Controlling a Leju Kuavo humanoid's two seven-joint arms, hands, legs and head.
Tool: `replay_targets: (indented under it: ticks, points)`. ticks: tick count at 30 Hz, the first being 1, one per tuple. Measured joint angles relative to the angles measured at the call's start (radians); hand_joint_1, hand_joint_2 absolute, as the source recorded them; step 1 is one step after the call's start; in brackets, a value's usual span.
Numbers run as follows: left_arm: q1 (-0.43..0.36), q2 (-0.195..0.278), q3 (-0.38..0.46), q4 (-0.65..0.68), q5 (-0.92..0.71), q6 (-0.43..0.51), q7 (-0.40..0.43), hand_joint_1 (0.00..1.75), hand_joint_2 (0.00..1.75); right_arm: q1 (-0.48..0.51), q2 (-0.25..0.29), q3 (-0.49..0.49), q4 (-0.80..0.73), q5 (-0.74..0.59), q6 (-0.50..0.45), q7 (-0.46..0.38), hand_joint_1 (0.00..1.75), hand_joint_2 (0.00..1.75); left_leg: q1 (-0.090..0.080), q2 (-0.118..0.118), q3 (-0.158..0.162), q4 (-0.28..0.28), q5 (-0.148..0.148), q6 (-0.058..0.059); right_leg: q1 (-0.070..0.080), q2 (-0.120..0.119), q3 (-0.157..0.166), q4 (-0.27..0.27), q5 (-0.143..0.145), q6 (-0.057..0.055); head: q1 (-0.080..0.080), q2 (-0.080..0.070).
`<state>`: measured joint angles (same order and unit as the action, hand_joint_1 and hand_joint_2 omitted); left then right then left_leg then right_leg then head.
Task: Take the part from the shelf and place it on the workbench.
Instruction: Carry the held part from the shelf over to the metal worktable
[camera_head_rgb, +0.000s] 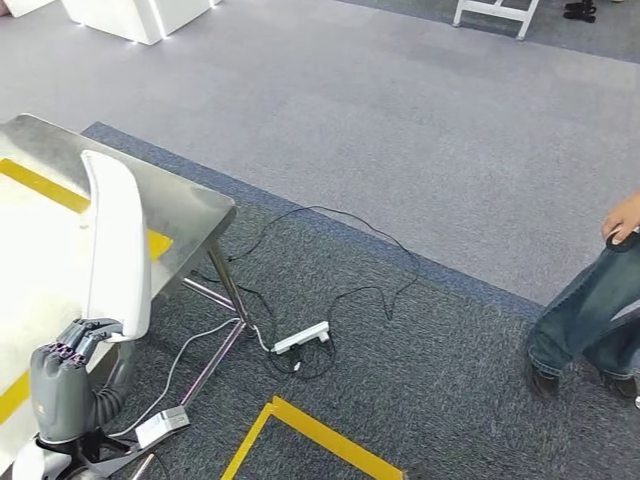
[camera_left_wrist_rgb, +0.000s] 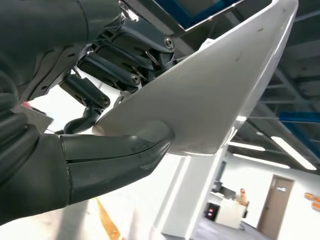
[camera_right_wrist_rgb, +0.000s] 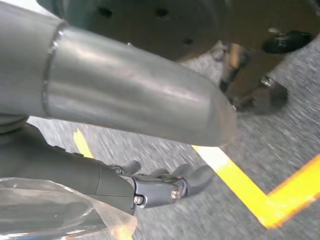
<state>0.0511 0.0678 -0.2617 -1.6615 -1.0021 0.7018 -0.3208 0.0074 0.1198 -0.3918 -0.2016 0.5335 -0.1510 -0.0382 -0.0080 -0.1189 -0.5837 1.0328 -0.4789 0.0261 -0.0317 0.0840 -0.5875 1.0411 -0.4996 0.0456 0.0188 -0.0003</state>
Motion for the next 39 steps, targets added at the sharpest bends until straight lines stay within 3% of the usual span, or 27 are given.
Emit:
replay_targets:
  ticks: [2, 3, 5, 6, 7, 9, 10, 11, 13, 15, 17, 18, 20, 21, 22, 23, 24, 25, 26, 28, 30, 32, 33, 35, 37, 39]
  points:
    - [0.003, 0.000, 0.000, 0.000, -0.001, 0.000, 0.000, 1.75, 1.75, -0.001, 0.000, 0.000, 0.000, 0.001, -0.002, 0.001, 0.00, 0.00, 0.004, -0.019, -0.005, 0.001, 0.001, -0.009, 0.001, -0.018, 0.008, -0.006, -0.002, -0.009, 0.000, 0.000]
    - [0.004, 0.000, 0.000, -0.001, -0.001, 0.000, 0.000, 1.75, 1.75, -0.002, 0.000, 0.000, 0.000, 0.002, -0.003, 0.002, 0.00, 0.00, 0.003, -0.012, -0.007, 0.007, -0.003, -0.014, 0.001, -0.030, 0.013, -0.009, -0.003, -0.014, -0.001, 0.000]
    - [0.003, 0.001, 0.000, -0.002, -0.002, 0.000, 0.001, 1.75, 1.75, -0.001, 0.000, -0.001, 0.000, 0.002, -0.005, 0.002, 0.00, 0.00, 0.002, 0.040, -0.035, 0.070, -0.037, -0.025, -0.001, -0.058, 0.025, -0.016, -0.007, -0.025, -0.008, 0.000]
    - [0.002, 0.001, 0.000, -0.002, -0.002, 0.000, 0.002, 1.75, 1.75, 0.000, 0.000, -0.001, 0.000, 0.002, -0.005, 0.002, 0.00, 0.00, 0.003, 0.074, -0.065, 0.130, -0.063, -0.031, 0.001, -0.072, 0.030, -0.017, -0.011, -0.029, -0.013, 0.000]
    - [0.002, 0.000, 0.000, -0.002, -0.002, 0.000, 0.003, 1.75, 1.75, 0.001, 0.000, 0.000, 0.000, 0.002, -0.005, 0.002, 0.00, 0.00, 0.006, 0.094, -0.101, 0.198, -0.089, -0.036, 0.002, -0.087, 0.035, -0.018, -0.015, -0.032, -0.014, 0.000]
    - [0.005, -0.001, -0.001, -0.002, -0.002, 0.000, 0.003, 1.75, 1.75, 0.003, 0.000, 0.000, 0.000, 0.003, -0.006, 0.003, 0.00, 0.00, 0.012, 0.106, -0.148, 0.277, -0.101, -0.041, 0.003, -0.117, 0.042, -0.017, -0.023, -0.033, -0.015, 0.000]
    - [0.006, -0.001, -0.001, -0.002, -0.002, 0.000, 0.003, 1.75, 1.75, 0.004, 0.000, 0.000, 0.000, 0.003, -0.006, 0.003, 0.00, 0.00, 0.013, 0.109, -0.146, 0.263, -0.078, -0.041, 0.004, -0.131, 0.048, -0.017, -0.027, -0.032, -0.014, 0.000]
    - [0.007, 0.000, -0.001, -0.002, -0.002, 0.000, 0.003, 1.75, 1.75, 0.003, 0.000, 0.000, 0.000, 0.003, -0.006, 0.003, 0.00, 0.00, 0.013, 0.115, -0.125, 0.213, -0.040, -0.038, 0.004, -0.144, 0.054, -0.018, -0.032, -0.030, -0.015, 0.000]
    - [0.007, 0.000, -0.001, -0.002, -0.002, 0.000, 0.003, 1.75, 1.75, 0.003, 0.000, 0.000, 0.000, 0.003, -0.006, 0.003, 0.00, 0.00, 0.003, 0.161, -0.063, 0.081, 0.021, -0.027, 0.006, -0.167, 0.067, -0.018, -0.043, -0.023, -0.015, 0.000]
    - [0.005, -0.001, -0.001, -0.002, -0.001, 0.000, 0.004, 1.75, 1.75, 0.001, 0.001, 0.000, 0.000, 0.003, -0.006, 0.003, 0.00, 0.00, -0.010, 0.200, -0.032, 0.015, 0.028, -0.013, 0.011, -0.189, 0.075, -0.020, -0.053, -0.012, -0.016, 0.000]
    - [0.005, -0.001, -0.001, -0.003, -0.001, 0.000, 0.007, 1.75, 1.75, -0.002, 0.001, 0.000, 0.000, 0.003, -0.006, 0.003, 0.00, 0.00, -0.014, 0.186, -0.031, 0.005, 0.021, -0.003, 0.013, -0.213, 0.086, -0.026, -0.058, -0.002, -0.016, 0.000]
    - [0.007, 0.000, -0.001, -0.004, -0.001, 0.000, 0.009, 1.75, 1.75, -0.004, 0.001, 0.000, 0.000, 0.003, -0.006, 0.003, 0.00, 0.00, -0.012, 0.173, -0.027, -0.001, 0.022, 0.003, 0.012, -0.206, 0.090, -0.025, -0.064, 0.003, -0.013, 0.000]
    - [0.006, 0.000, 0.000, -0.005, -0.001, 0.001, 0.015, 1.75, 1.75, -0.006, 0.001, 0.000, 0.000, 0.003, -0.006, 0.003, 0.00, 0.00, -0.004, 0.148, -0.019, -0.012, 0.025, 0.014, 0.010, -0.155, 0.070, 0.024, -0.095, 0.009, -0.009, 0.000]
    - [0.005, -0.001, 0.000, -0.006, -0.001, 0.001, 0.017, 1.75, 1.75, -0.006, 0.001, 0.000, 0.000, 0.003, -0.006, 0.003, 0.00, 0.00, -0.002, 0.136, -0.016, -0.014, 0.025, 0.019, 0.009, -0.120, 0.038, 0.083, -0.122, 0.009, -0.006, 0.000]
    - [0.003, -0.002, 0.000, -0.006, -0.001, 0.001, 0.019, 1.75, 1.75, -0.005, 0.001, 0.000, 0.000, 0.003, -0.006, 0.003, 0.00, 0.00, -0.001, 0.123, -0.016, -0.014, 0.024, 0.023, 0.010, -0.101, -0.003, 0.153, -0.149, 0.010, -0.004, 0.000]
    - [0.002, -0.003, 0.000, -0.006, -0.001, 0.001, 0.020, 1.75, 1.75, -0.003, 0.001, 0.000, 0.000, 0.003, -0.006, 0.003, 0.00, 0.00, -0.002, 0.109, -0.015, -0.014, 0.023, 0.025, 0.010, -0.091, -0.045, 0.217, -0.166, 0.010, -0.003, 0.000]
    - [0.003, -0.003, -0.001, -0.006, -0.001, 0.001, 0.020, 1.75, 1.75, -0.001, 0.001, 0.000, 0.000, 0.003, -0.006, 0.004, 0.00, 0.00, -0.002, 0.094, -0.014, -0.014, 0.021, 0.026, 0.010, -0.087, -0.076, 0.254, -0.166, 0.010, -0.003, 0.000]
    - [0.003, -0.003, -0.001, -0.006, -0.001, 0.000, 0.021, 1.75, 1.75, 0.001, 0.001, 0.000, 0.000, 0.003, -0.006, 0.004, 0.00, 0.00, -0.002, 0.077, -0.011, -0.013, 0.020, 0.026, 0.011, -0.085, -0.088, 0.253, -0.143, 0.010, -0.003, 0.000]
    - [0.003, -0.003, -0.001, -0.006, -0.002, 0.000, 0.021, 1.75, 1.75, 0.003, 0.001, 0.000, 0.000, 0.003, -0.006, 0.004, 0.00, 0.00, -0.002, 0.061, -0.007, -0.013, 0.017, 0.024, 0.010, -0.080, -0.081, 0.211, -0.101, 0.009, -0.003, 0.000]
    - [0.003, -0.003, -0.001, -0.006, -0.002, 0.000, 0.021, 1.75, 1.75, 0.003, 0.001, 0.000, 0.000, 0.003, -0.006, 0.004, 0.00, 0.00, -0.002, 0.033, 0.001, -0.009, 0.010, 0.016, 0.006, -0.043, -0.036, 0.078, -0.019, 0.007, -0.003, 0.000]
    - [0.002, -0.003, -0.001, -0.006, -0.003, 0.000, 0.021, 1.75, 1.75, 0.003, 0.001, 0.000, 0.001, 0.003, -0.006, 0.003, 0.00, 0.00, 0.000, 0.010, -0.002, -0.004, 0.006, 0.005, 0.003, -0.006, 0.002, -0.002, 0.003, 0.002, -0.004, 0.000]
    - [0.003, -0.002, -0.001, -0.006, -0.003, 0.000, 0.021, 1.75, 1.75, 0.001, 0.001, 0.000, 0.001, 0.002, -0.005, 0.003, 0.00, 0.00, 0.004, -0.011, -0.008, -0.004, 0.007, -0.006, 0.005, -0.011, 0.015, -0.016, -0.004, -0.006, -0.004, 0.000]
    - [0.004, -0.002, -0.001, -0.006, -0.003, 0.000, 0.021, 1.75, 1.75, 0.000, 0.001, -0.001, 0.001, 0.002, -0.005, 0.003, 0.00, 0.00, 0.005, -0.010, -0.009, -0.003, 0.006, -0.012, 0.005, -0.022, 0.019, -0.019, -0.003, -0.011, -0.004, 0.000]
    - [0.003, 0.000, -0.001, -0.007, -0.003, 0.001, 0.021, 1.75, 1.75, 0.000, 0.000, -0.001, 0.001, 0.002, -0.006, 0.003, 0.00, 0.00, 0.004, 0.034, -0.026, 0.038, -0.017, -0.024, 0.002, -0.048, 0.029, -0.026, -0.005, -0.023, -0.008, 0.000]
    - [0.000, 0.000, -0.001, -0.007, -0.003, 0.001, 0.021, 1.75, 1.75, 0.001, 0.000, -0.001, 0.001, 0.002, -0.005, 0.003, 0.00, 0.00, 0.007, 0.091, -0.083, 0.152, -0.070, -0.036, 0.004, -0.076, 0.038, -0.027, -0.012, -0.032, -0.012, 0.000]
    - [0.001, 0.000, -0.001, -0.007, -0.003, 0.000, 0.021, 1.75, 1.75, 0.002, 0.000, -0.001, 0.001, 0.002, -0.004, 0.003, 0.00, 0.00, 0.013, 0.105, -0.144, 0.262, -0.103, -0.044, 0.005, -0.107, 0.046, -0.027, -0.020, -0.034, -0.012, 0.000]
